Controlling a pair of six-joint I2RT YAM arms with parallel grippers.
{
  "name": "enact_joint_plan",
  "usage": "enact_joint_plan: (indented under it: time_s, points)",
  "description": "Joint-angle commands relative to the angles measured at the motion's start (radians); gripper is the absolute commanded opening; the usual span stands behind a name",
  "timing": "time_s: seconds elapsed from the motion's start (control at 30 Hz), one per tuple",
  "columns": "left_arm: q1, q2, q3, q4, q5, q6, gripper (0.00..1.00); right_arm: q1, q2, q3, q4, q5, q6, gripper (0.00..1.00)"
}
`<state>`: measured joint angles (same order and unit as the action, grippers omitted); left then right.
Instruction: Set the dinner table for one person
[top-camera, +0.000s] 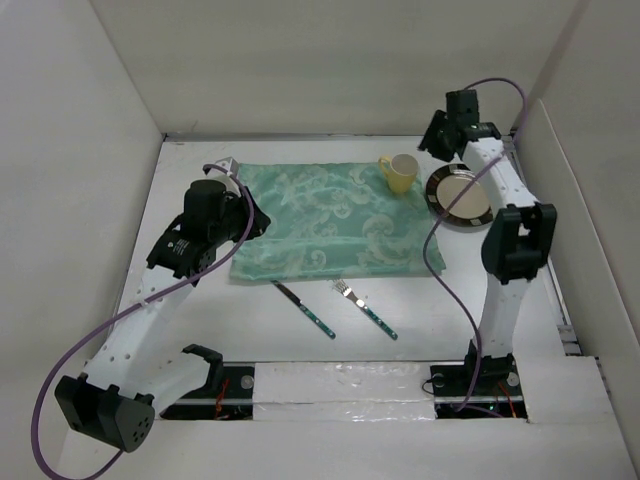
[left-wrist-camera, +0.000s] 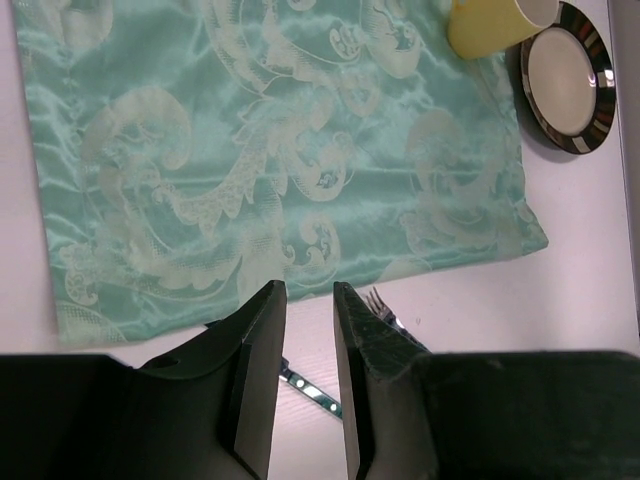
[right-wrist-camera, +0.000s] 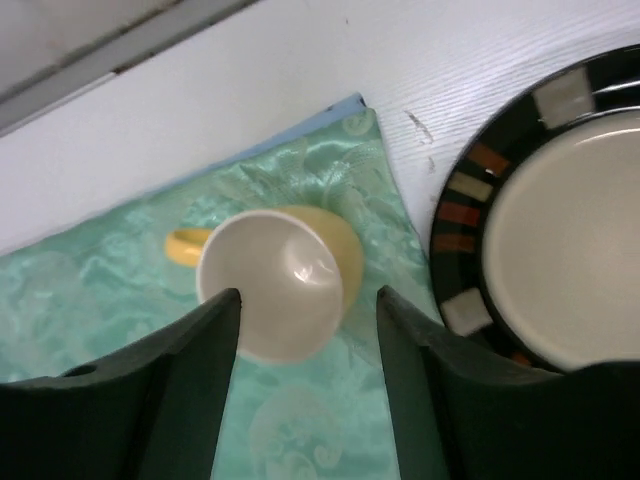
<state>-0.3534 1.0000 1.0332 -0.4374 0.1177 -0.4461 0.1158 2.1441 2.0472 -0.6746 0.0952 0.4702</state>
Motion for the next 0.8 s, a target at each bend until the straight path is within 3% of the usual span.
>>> enact_joint_plan:
  time_s: [0.0,0.03,0.07,0.17,0.23,0.33,0.4,0.47,0.5,0.6,0.77]
  points:
    - [-0.004,0.003,0.059,0.035,-0.015,0.018,0.23,-0.076,-0.27,-0.108,0.123,-0.075,0.077,0.52]
    - [-0.004,0.009,0.073,0.042,-0.01,0.02,0.22,-0.131,-0.329,-0.284,0.168,-0.086,0.108,0.35]
    - [-0.004,0.012,0.077,0.046,-0.003,0.02,0.21,-0.163,-0.387,-0.389,0.291,-0.147,0.184,0.01]
    - [-0.004,0.026,0.091,0.071,0.033,0.015,0.15,-0.312,-0.573,-0.772,0.528,-0.285,0.311,0.0]
    - [-0.004,0.032,0.094,0.081,0.059,0.023,0.0,-0.405,-0.637,-0.893,0.556,-0.31,0.358,0.0]
    - [-0.004,0.026,0.076,0.104,0.062,0.037,0.0,-0.47,-0.658,-1.033,0.552,-0.308,0.366,0.24]
    - [-0.004,0.029,0.071,0.1,0.062,0.047,0.0,-0.521,-0.635,-1.091,0.547,-0.313,0.377,0.49]
    - [-0.004,0.031,0.068,0.098,0.071,0.047,0.0,-0.531,-0.615,-1.102,0.561,-0.318,0.39,0.55]
    - [-0.004,0.032,0.064,0.098,0.085,0.049,0.15,-0.531,-0.592,-1.128,0.584,-0.333,0.404,0.58]
    - [-0.004,0.029,0.056,0.1,0.085,0.047,0.23,-0.541,-0.555,-1.141,0.613,-0.339,0.432,0.58]
    - [-0.004,0.019,0.053,0.101,0.083,0.043,0.28,-0.541,-0.483,-1.124,0.653,-0.348,0.482,0.58]
